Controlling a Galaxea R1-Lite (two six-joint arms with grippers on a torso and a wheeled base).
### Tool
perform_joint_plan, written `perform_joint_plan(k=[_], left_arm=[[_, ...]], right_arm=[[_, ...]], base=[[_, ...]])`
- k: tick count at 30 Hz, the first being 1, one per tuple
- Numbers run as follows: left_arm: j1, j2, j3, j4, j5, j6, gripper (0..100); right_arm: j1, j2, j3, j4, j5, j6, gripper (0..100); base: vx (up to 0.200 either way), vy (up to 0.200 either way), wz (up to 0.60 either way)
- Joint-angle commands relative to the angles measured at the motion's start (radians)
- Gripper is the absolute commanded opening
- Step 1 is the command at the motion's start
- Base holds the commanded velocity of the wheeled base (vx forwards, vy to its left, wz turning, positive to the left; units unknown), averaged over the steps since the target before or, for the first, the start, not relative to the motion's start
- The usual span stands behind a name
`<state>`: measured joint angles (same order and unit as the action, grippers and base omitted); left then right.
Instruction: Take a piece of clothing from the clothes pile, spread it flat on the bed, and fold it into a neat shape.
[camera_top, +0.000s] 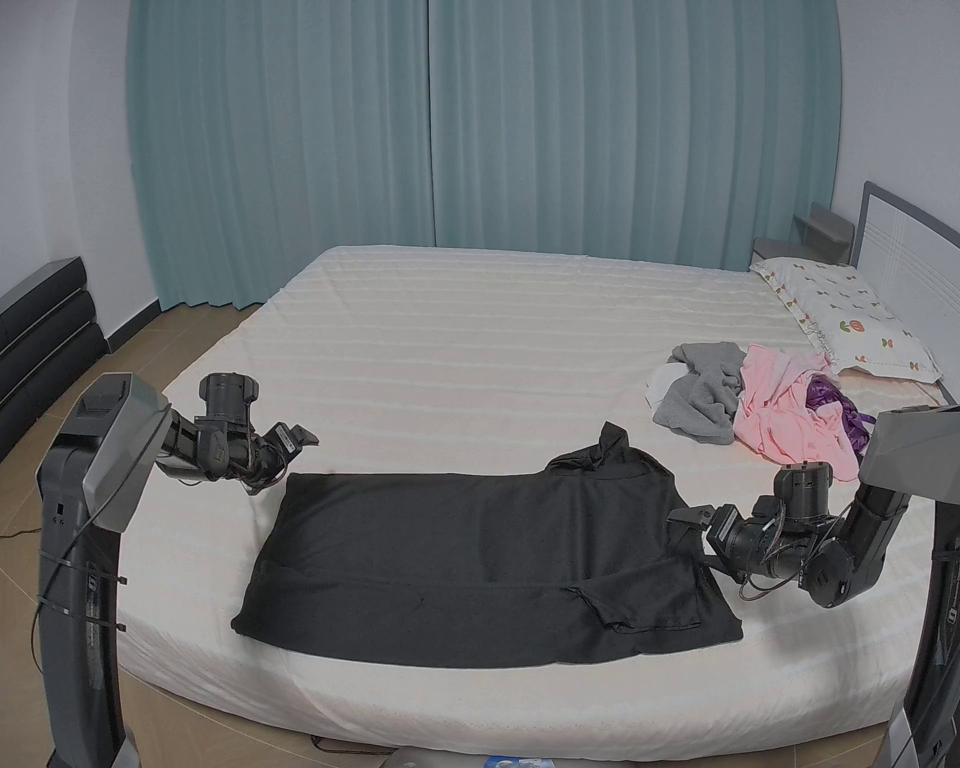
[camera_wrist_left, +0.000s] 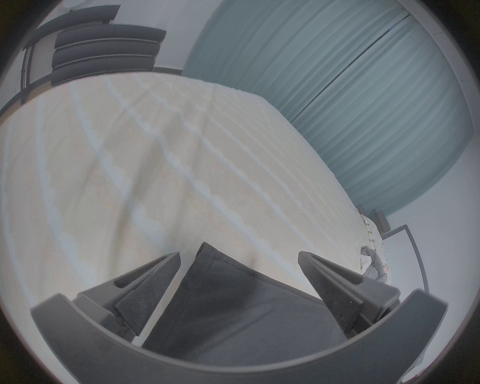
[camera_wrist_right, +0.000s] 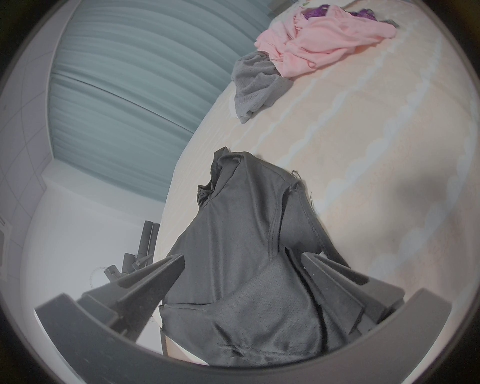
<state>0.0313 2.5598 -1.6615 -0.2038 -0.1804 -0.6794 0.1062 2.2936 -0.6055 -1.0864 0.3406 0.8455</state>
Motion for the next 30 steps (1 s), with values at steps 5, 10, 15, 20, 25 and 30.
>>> perform_joint_plan(k=[5, 10, 15, 20, 25, 30], left_arm=[[-0.001, 0.097, -0.061, -0.003, -0.021, -0.006, 100], [-0.002, 0.109, -0.064, -0.049, -0.024, -0.012, 100], [-0.001, 0.108, -0.064, -0.077, -0.031, -0.052, 100], [-0.001, 0.108, -0.054, -0.072, -0.033, -0.051, 0], [0.002, 0.106, -0.050, -0.075, -0.019, -0.051, 0], [0.016, 0.097, -0.044, -0.075, 0.015, -0.078, 0]], right_arm=[[0.012, -0.005, 0.026, -0.003, 0.003, 0.056, 100], [0.029, -0.006, 0.038, -0.013, 0.001, 0.058, 100], [0.041, 0.000, 0.050, -0.044, 0.001, 0.056, 100], [0.040, -0.002, 0.050, -0.046, 0.001, 0.058, 100], [0.040, -0.010, 0.044, -0.046, 0.001, 0.058, 100], [0.061, -0.013, 0.015, -0.046, -0.014, 0.049, 100]], base=[[0.000, 0.000, 0.00], [0.000, 0.000, 0.00], [0.000, 0.000, 0.00], [0.000, 0.000, 0.00], [0.000, 0.000, 0.00], [0.000, 0.000, 0.00]])
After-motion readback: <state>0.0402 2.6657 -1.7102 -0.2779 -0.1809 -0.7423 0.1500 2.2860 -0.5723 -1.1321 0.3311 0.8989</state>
